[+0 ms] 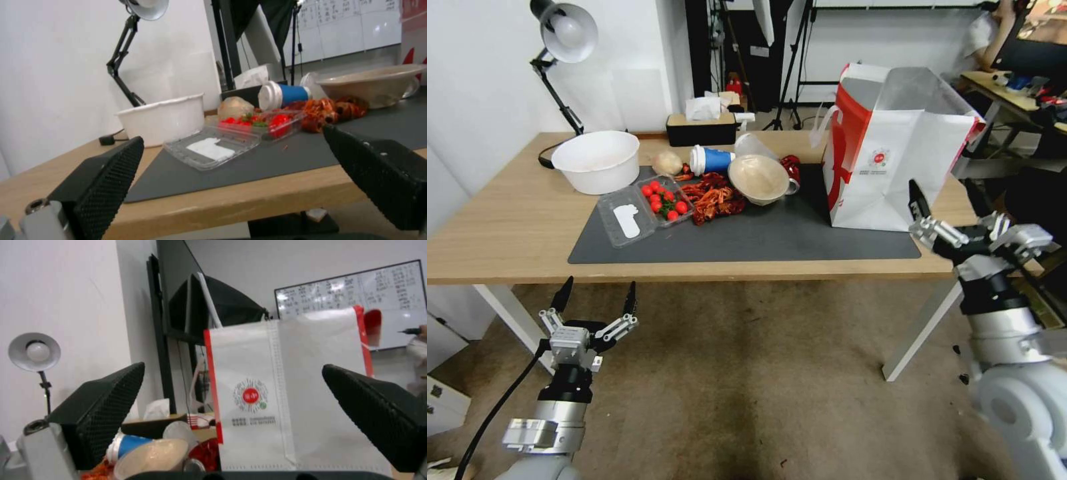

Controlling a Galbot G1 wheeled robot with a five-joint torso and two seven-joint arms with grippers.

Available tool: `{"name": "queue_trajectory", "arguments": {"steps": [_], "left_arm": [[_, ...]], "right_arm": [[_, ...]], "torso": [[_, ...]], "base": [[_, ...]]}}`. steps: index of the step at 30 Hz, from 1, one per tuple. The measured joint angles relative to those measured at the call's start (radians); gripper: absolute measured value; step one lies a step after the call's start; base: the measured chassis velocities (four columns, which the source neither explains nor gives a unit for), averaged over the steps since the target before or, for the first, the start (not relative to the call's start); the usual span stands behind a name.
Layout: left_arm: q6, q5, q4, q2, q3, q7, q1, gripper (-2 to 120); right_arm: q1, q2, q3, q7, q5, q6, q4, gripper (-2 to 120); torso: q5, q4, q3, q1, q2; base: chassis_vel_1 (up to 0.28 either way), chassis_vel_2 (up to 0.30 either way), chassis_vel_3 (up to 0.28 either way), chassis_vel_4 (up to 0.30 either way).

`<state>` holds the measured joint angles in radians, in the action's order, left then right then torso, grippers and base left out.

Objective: Pick up the food delivery bag from the floor and place it on the table.

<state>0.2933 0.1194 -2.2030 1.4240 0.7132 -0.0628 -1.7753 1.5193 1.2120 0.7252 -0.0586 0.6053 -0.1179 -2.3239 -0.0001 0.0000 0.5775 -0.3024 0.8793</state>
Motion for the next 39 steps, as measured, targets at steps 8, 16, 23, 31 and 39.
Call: {"name": "queue_trajectory", "arguments": {"steps": [8, 16, 23, 31, 39], "left_arm": [[-0.002, 0.0, 0.029, -0.001, 0.001, 0.001, 0.01, 100], [0.004, -0.004, 0.056, -0.001, -0.002, -0.001, 0.015, 100], [0.018, -0.004, 0.071, 0.0, -0.001, -0.002, 0.016, 100], [0.032, -0.006, 0.089, 0.003, 0.0, -0.004, 0.017, 100], [0.041, -0.011, 0.104, 0.005, 0.0, -0.006, 0.019, 100]], "right_arm": [[0.068, 0.08, -0.024, -0.001, -0.096, -0.026, 0.03, 100], [0.132, 0.157, -0.049, -0.039, -0.182, -0.079, 0.093, 100], [0.157, 0.203, -0.073, -0.056, -0.244, -0.113, 0.149, 100], [0.169, 0.225, -0.084, -0.068, -0.282, -0.143, 0.203, 100], [0.161, 0.232, -0.083, -0.078, -0.287, -0.163, 0.248, 100]], "torso": [[-0.0001, -0.0001, 0.0, 0.0, 0.0], [-0.0002, -0.0001, 0.0, 0.0, 0.0], [0.0, -0.0001, 0.0, 0.0, 0.0], [0.0, -0.0001, 0.0, 0.0, 0.0], [0.0, -0.0001, 0.0, 0.0, 0.0]], "base": [[0.0, 0.0, 0.0, 0.0], [0.0, 0.0, 0.0, 0.0], [0.0, 0.0, 0.0, 0.0], [0.0, 0.0, 0.0, 0.0], [0.0, 0.0, 0.0, 0.0]]}}
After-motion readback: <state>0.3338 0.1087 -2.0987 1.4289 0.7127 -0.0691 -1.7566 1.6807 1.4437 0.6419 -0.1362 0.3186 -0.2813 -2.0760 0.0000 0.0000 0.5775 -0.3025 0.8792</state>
